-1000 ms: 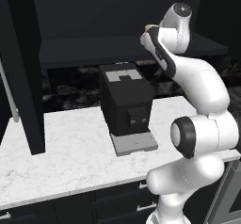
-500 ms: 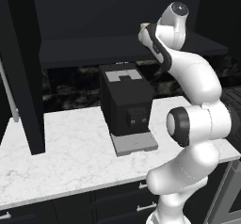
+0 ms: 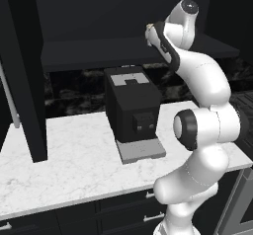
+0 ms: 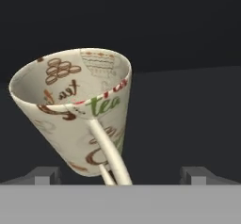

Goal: Gather all objects into one cabinet and sort the glasses and bowls to opposite sides.

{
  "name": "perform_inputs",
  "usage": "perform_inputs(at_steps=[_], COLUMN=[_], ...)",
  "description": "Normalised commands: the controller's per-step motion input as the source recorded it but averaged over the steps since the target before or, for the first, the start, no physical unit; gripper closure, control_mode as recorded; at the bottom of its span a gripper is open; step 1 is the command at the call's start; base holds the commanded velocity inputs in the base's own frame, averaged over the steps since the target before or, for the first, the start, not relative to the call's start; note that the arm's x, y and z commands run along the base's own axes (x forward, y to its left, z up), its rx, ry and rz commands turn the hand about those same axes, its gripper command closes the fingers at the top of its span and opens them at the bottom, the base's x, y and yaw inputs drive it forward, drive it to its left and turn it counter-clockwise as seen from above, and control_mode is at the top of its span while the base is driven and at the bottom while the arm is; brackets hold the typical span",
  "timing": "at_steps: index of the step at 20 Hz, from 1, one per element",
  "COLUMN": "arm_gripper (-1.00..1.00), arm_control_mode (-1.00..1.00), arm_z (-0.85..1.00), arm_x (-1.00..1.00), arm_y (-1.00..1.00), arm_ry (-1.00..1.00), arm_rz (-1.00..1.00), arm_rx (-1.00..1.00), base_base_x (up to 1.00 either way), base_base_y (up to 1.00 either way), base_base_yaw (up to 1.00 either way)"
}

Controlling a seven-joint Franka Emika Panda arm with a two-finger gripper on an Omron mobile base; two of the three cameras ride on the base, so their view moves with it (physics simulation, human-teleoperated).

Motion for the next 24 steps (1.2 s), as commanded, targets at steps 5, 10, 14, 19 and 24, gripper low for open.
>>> perform_inputs(at_steps=[5,10,14,19,24], arm_gripper=[-1.00,1.00,1.00,1.00,1.00], arm_control_mode=[-1.00,-1.00,-1.00,-1.00,-1.00], arm_z=[0.09,-0.10,-0.17,-0.06,0.00], arm_x=[0.00,0.08,0.23,0.18,-0.04], arm_y=[0.00,0.02,0.00,0.00,0.00], arm_ry=[-0.16,-0.05,0.00,0.00,-0.03], arm_rz=[0.00,0.00,0.00,0.00,0.00], arm_rx=[0.00,0.00,0.00,0.01,0.00], base_base_x=[0.00,0.00,0.00,0.00,0.00], base_base_y=[0.00,0.00,0.00,0.00,0.00], base_base_yaw=[0.00,0.00,0.00,0.00,0.00])
